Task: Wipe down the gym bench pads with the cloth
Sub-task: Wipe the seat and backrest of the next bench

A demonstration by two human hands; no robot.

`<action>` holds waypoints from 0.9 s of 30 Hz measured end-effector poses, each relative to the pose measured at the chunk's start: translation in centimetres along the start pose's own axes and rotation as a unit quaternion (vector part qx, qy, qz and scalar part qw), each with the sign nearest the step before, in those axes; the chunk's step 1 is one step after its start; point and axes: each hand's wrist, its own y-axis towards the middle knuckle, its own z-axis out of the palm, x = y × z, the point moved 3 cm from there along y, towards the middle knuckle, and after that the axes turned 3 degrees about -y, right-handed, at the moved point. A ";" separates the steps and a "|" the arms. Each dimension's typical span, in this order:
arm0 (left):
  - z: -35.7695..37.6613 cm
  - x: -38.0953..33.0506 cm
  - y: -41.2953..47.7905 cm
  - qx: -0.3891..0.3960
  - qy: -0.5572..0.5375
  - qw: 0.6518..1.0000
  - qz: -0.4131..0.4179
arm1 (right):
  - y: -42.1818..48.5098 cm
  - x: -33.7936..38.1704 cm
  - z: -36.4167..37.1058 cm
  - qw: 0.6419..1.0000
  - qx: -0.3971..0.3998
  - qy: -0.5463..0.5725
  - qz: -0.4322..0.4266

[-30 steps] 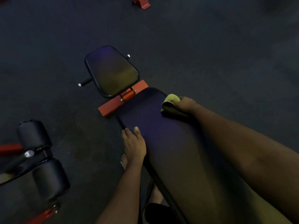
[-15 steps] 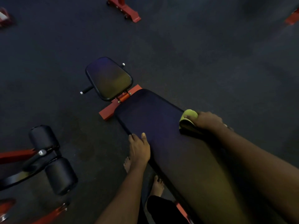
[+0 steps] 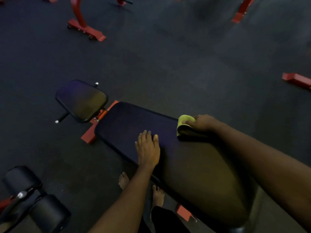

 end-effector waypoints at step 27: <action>5.4 -21.1 -1.6 0.372 0.099 0.826 0.412 | -25.2 -6.1 14.1 0.715 -0.330 0.492 0.371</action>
